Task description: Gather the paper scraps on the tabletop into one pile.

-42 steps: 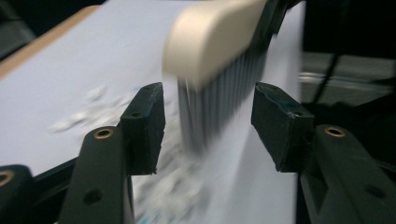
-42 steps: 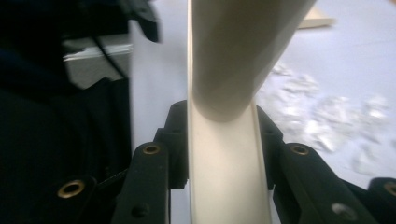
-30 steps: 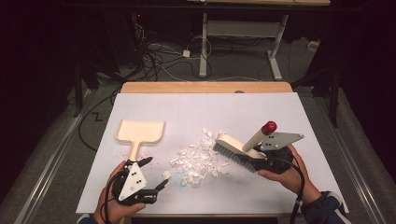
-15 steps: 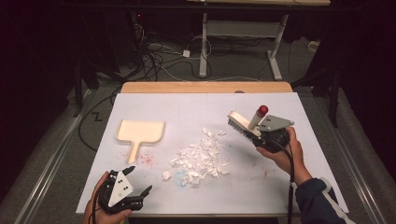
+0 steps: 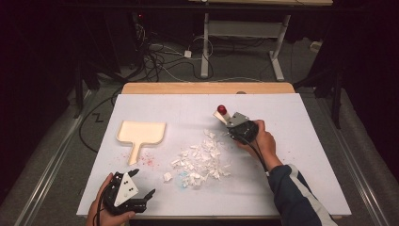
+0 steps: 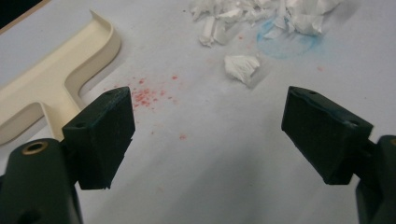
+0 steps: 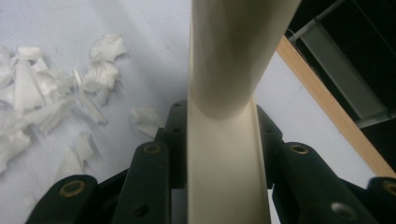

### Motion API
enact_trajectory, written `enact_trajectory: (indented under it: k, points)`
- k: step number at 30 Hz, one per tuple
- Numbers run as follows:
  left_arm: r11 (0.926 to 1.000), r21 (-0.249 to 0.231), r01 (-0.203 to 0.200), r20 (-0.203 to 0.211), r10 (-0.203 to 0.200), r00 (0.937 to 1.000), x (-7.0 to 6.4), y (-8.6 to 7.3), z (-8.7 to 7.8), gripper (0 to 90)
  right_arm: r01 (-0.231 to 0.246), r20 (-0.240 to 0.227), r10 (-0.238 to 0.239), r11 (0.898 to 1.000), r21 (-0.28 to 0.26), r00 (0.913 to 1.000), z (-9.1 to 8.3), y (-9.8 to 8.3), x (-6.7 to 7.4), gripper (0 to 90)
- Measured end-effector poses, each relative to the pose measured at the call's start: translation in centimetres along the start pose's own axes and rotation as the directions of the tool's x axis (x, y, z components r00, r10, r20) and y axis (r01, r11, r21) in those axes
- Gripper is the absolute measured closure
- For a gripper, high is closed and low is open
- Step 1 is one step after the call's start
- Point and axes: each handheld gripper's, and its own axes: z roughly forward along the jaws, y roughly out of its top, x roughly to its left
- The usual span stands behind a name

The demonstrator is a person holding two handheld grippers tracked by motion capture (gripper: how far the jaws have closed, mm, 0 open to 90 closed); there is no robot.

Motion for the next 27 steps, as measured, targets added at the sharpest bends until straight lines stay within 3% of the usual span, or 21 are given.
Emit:
enact_trajectory:
  k: [2, 4, 6, 9, 10, 12, 15, 16, 17, 18, 21, 23, 27]
  points:
    - [0.9998, 0.014, -0.015, -0.002, 0.015, 0.9999, -0.2, 0.1, 0.2, 16.5, 0.012, 0.002, -0.012, 1.000, 0.000, 0.9999, 0.2, 0.3, 0.4, 67.8]
    - [0.9997, 0.016, -0.017, 0.008, 0.017, 0.9998, -0.4, 0.1, 0.3, 16.5, 0.039, -0.037, -0.040, 0.999, -0.016, 0.9985, 0.8, 0.9, 1.8, 67.7]
    - [0.9996, 0.018, -0.020, 0.008, 0.020, 0.9998, -0.4, 0.1, 0.3, 16.5, 0.059, -0.038, -0.060, 0.998, -0.018, 0.9975, 0.9, 1.0, 2.3, 67.7]
    - [0.9998, 0.013, -0.012, 0.010, 0.012, 0.9999, -0.3, 0.0, 0.2, 16.5, 0.087, -0.081, -0.091, 0.995, -0.051, 0.9926, 0.6, 1.1, 3.9, 67.3]
    - [0.9999, 0.013, -0.011, 0.010, 0.011, 0.9999, -0.3, 0.0, 0.2, 16.5, 0.101, -0.116, -0.111, 0.991, -0.084, 0.9870, 0.0, 1.2, 4.7, 67.3]
    - [0.9999, 0.014, -0.010, 0.011, 0.010, 0.9999, -0.3, 0.0, 0.2, 16.5, 0.095, -0.137, -0.109, 0.990, -0.103, 0.9846, -0.4, 1.2, 5.0, 67.3]
    - [0.9998, 0.016, -0.014, 0.013, 0.014, 0.9998, -0.4, 0.0, 0.2, 16.5, 0.123, -0.225, -0.157, 0.979, -0.161, 0.9616, -1.9, 1.0, 6.2, 67.1]
    - [0.9998, 0.015, -0.013, 0.014, 0.013, 0.9998, -0.5, 0.0, 0.2, 16.5, 0.123, -0.225, -0.157, 0.979, -0.161, 0.9616, -1.9, 1.0, 6.2, 67.1]
    - [0.9998, 0.013, -0.013, 0.015, 0.012, 0.9998, -0.5, 0.0, 0.2, 16.5, 0.135, -0.273, -0.182, 0.974, -0.183, 0.9447, -2.7, 0.7, 6.6, 67.0]
    - [0.9998, 0.012, -0.013, 0.017, 0.012, 0.9998, -0.5, 0.0, 0.2, 16.5, 0.141, -0.285, -0.190, 0.973, -0.184, 0.9395, -3.0, 0.6, 6.9, 66.8]
    - [0.9997, 0.018, -0.017, 0.018, 0.016, 0.9997, -0.5, 0.1, 0.2, 16.5, 0.139, -0.307, -0.193, 0.972, -0.191, 0.9319, -3.8, 0.3, 7.4, 66.7]
    - [0.9997, 0.016, -0.020, 0.022, 0.020, 0.9996, -0.6, 0.1, 0.2, 16.5, 0.157, -0.334, -0.220, 0.966, -0.208, 0.9165, -5.0, 0.1, 7.9, 66.8]
    - [0.9997, 0.009, -0.024, 0.024, 0.024, 0.9994, -0.6, 0.2, 0.2, 16.5, 0.159, -0.341, -0.228, 0.963, -0.220, 0.9118, -6.1, 0.1, 8.1, 67.3]
